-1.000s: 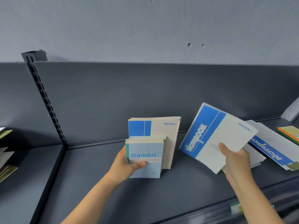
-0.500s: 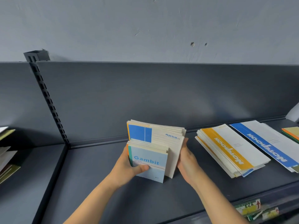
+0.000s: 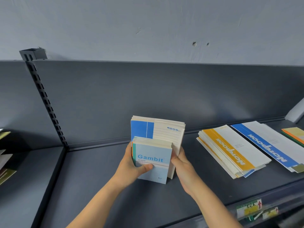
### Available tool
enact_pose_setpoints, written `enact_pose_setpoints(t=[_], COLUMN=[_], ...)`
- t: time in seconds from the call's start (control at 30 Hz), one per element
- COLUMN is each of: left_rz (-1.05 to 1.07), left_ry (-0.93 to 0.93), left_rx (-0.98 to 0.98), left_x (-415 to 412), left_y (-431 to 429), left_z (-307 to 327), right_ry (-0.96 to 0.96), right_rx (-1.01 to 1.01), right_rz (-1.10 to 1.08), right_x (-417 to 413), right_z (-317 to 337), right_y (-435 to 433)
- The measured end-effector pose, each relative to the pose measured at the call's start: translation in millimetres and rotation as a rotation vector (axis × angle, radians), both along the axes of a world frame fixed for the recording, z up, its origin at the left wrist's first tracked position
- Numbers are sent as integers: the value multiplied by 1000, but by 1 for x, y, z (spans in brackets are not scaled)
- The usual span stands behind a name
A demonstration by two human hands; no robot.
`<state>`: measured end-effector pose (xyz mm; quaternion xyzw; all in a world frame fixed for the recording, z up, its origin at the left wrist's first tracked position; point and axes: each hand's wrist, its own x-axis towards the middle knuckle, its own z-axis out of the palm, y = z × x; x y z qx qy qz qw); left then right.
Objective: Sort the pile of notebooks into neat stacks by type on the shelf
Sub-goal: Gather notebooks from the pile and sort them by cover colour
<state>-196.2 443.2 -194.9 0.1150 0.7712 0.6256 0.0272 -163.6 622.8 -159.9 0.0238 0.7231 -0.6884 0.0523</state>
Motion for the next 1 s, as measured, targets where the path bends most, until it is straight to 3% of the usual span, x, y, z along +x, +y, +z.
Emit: enact_pose_setpoints(t=[0.23,0.8,1.0], left_rz=[-16,50,70], left_ry=[16,-57,-48], left_rx=[-17,41,90], left_x=[2,1,9], left_y=[0,12,41], left_z=[1,-9,18], right_ry=[24,105,188], right_rx=[177,231,265], right_rz=[-175,-549,-544], right_x=[-3,15,18], right_z=[-21,-9,17], right_y=[7,42,84])
